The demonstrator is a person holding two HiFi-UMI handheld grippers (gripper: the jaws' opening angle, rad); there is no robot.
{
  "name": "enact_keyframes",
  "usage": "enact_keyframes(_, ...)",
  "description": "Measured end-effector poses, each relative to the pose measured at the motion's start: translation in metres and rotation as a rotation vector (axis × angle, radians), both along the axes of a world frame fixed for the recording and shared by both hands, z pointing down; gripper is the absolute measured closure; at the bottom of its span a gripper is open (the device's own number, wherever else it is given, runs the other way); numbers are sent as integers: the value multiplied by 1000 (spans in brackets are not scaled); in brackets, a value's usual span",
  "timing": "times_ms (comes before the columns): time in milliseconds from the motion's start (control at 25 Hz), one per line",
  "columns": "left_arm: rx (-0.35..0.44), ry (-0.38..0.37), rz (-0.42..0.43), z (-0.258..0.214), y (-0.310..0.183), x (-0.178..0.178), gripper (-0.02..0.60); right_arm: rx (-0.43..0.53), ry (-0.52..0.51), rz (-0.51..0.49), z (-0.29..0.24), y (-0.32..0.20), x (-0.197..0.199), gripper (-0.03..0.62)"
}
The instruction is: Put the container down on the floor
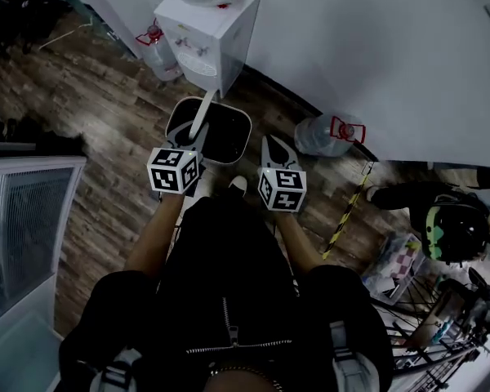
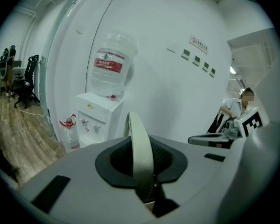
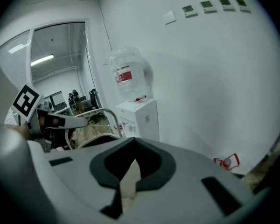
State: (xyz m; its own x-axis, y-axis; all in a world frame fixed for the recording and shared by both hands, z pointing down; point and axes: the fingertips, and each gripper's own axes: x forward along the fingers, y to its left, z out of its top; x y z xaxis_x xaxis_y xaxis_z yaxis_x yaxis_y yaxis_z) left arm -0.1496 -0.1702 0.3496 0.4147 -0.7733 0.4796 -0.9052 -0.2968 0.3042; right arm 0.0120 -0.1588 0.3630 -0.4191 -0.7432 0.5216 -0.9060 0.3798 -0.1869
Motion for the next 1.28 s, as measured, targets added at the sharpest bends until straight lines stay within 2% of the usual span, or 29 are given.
enact_keyframes(480,2,10,64,12,-81,63,522,-39,-8,75,21,-45,55,583)
enact_keyframes(1280,-20,6,207,65,-234,123,522,-105,5,185,55,-192,82,583)
